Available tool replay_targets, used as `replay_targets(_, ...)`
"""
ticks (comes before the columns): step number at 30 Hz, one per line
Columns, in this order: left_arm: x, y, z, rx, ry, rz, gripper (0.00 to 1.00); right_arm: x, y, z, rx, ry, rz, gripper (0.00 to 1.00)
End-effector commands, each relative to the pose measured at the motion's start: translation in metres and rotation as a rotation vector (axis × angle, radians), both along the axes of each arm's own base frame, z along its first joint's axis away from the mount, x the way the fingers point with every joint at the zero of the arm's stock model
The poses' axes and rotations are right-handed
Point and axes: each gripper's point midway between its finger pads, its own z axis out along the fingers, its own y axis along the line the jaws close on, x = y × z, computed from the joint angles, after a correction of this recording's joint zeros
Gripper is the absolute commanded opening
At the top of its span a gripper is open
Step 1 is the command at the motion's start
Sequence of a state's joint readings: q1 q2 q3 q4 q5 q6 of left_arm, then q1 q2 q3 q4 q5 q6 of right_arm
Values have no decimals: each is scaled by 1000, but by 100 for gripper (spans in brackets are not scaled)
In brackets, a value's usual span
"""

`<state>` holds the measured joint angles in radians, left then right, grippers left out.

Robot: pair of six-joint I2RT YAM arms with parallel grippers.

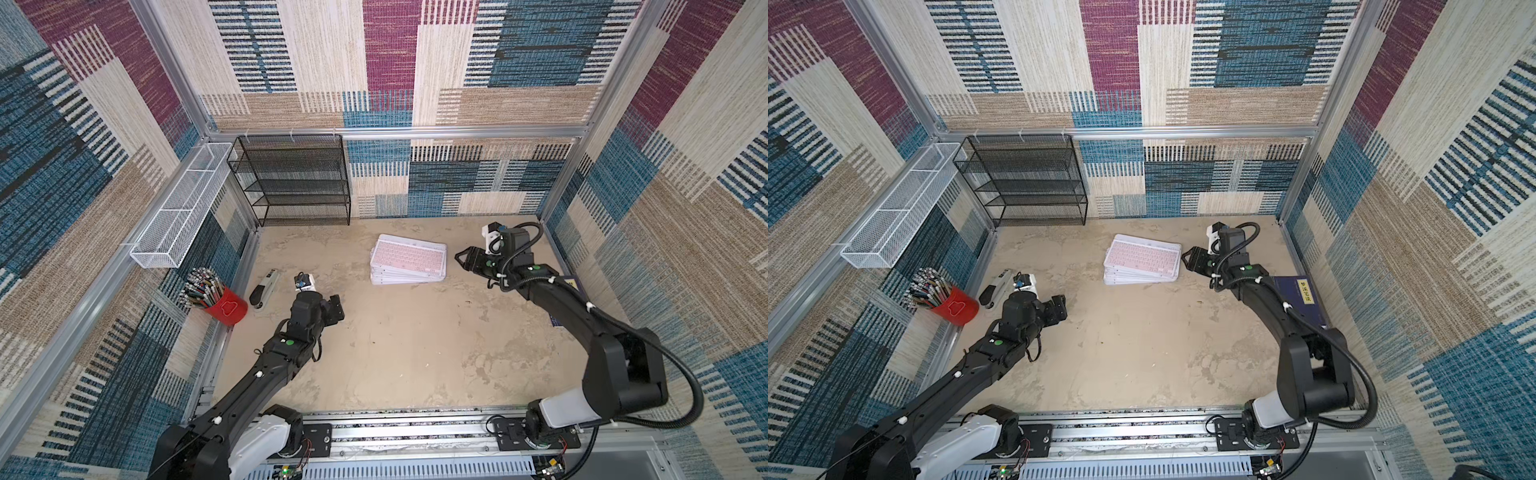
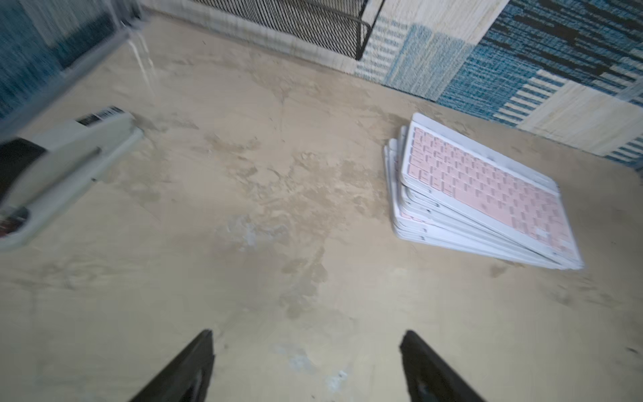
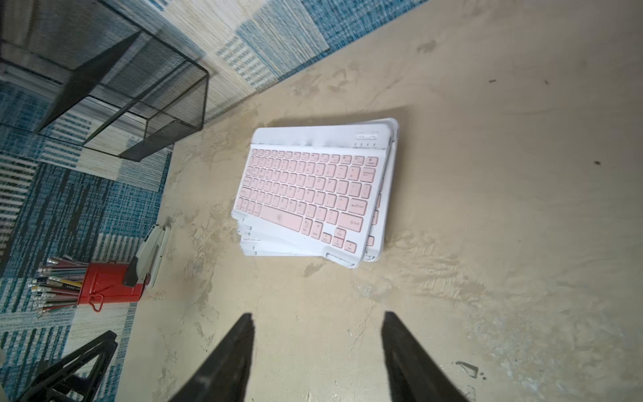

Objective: Stack the numeric keypads
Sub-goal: Reset both arms

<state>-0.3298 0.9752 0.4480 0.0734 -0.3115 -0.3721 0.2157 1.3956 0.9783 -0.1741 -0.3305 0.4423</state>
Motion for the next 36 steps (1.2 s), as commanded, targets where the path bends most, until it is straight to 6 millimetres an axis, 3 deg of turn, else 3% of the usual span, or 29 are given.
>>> replay_targets(1,6,42,43,288,-212,145,100,5,-4,36,-75,-251,-57,99)
replay_targets(3,-4,70,48,398,-222,271,100,0,-1,34,-118,-276,-53,99)
replay_targets(6,-10,92,43,422,-248,350,100,-5,4,33,-167,-342,-35,99)
replay_targets(10,3,97,22,308,-272,309,100,-11,-1,29,-195,-400,-48,99)
replay_targets(16,26,110,-12,234,-325,299,100,-12,-24,24,-290,-444,-144,99)
replay_targets(23,44,102,-22,203,-262,193,99,-6,-76,14,-449,-445,-323,99)
replay_targets(25,53,88,-35,198,-228,95,99,-2,-96,12,-474,-446,-385,99)
replay_targets(28,63,93,-42,195,-171,114,99,1,-123,5,-516,-466,-469,99)
replay_targets(32,68,96,-41,197,-174,124,99,0,-154,-25,-573,-485,-546,99)
replay_targets(36,70,96,-40,201,-176,120,99,-9,-161,-44,-549,-590,-521,99)
